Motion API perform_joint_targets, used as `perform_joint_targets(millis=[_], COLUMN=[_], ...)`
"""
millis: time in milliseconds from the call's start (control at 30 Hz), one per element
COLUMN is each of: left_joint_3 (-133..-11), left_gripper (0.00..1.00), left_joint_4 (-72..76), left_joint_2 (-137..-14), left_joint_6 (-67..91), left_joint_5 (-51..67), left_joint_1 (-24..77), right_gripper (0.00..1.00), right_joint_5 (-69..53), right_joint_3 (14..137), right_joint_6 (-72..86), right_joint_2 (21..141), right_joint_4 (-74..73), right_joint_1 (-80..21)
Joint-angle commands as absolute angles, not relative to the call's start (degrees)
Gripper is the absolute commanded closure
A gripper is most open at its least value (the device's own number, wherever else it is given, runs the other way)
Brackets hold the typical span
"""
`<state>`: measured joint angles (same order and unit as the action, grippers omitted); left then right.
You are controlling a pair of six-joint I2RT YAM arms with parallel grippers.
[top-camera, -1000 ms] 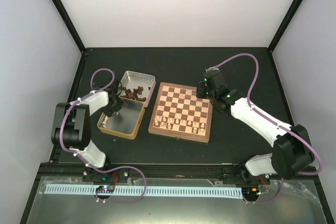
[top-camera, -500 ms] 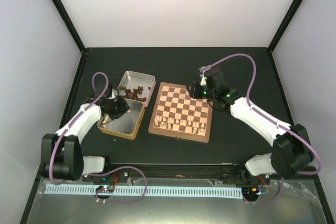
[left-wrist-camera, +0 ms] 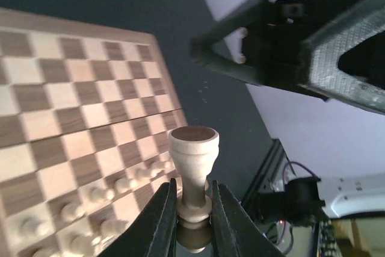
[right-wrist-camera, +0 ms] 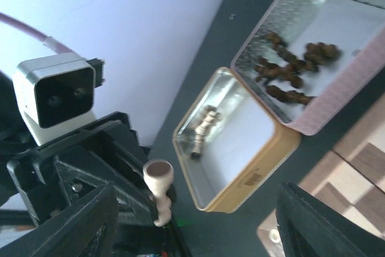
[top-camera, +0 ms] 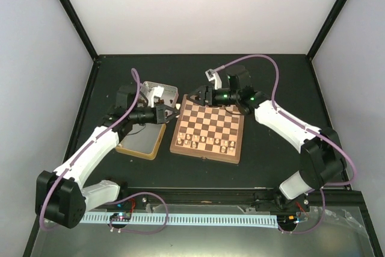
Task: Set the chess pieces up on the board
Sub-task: Place the chess piece on the chessboard.
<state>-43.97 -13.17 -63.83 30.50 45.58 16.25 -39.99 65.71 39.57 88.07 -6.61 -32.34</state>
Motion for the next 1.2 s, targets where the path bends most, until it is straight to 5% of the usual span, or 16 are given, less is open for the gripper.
perform_joint_targets(millis=[0, 333, 600, 767, 933, 1167], left_joint_3=[-49.67, -54.44, -55.56, -56.58, -52.48, -46.28], left_gripper=[0.95, 0.95, 0.94, 0.74, 0.46, 0.39], left_joint_4=[-7.45, -8.49, -9.0, -5.49, 5.84, 12.55], left_joint_2=[-65.85, -69.63, -70.05, -69.23, -67.5, -65.48], left_joint_6=[24.12, 21.06, 20.68, 23.94, 30.09, 31.39], left_joint_5=[52.94, 56.88, 57.35, 54.29, 47.54, 35.99], left_joint_1=[19.17, 21.16, 21.53, 21.53, 21.89, 23.29], right_gripper=[0.28, 0.48, 0.84, 0.98, 0.99, 0.99], right_joint_5=[-48.14, -50.98, -52.27, -49.73, -44.05, -40.51], right_joint_3=[67.81, 67.43, 67.05, 63.89, 59.77, 58.38], right_joint_6=[42.92, 43.32, 47.31, 61.06, 84.64, 106.51], right_joint_2=[88.48, 88.77, 89.44, 88.76, 89.49, 92.45], right_joint_4=[-2.42, -2.7, 0.1, 10.33, 27.41, 37.34], right_joint_1=[-33.07, -33.99, -34.09, -34.02, -33.94, -33.93])
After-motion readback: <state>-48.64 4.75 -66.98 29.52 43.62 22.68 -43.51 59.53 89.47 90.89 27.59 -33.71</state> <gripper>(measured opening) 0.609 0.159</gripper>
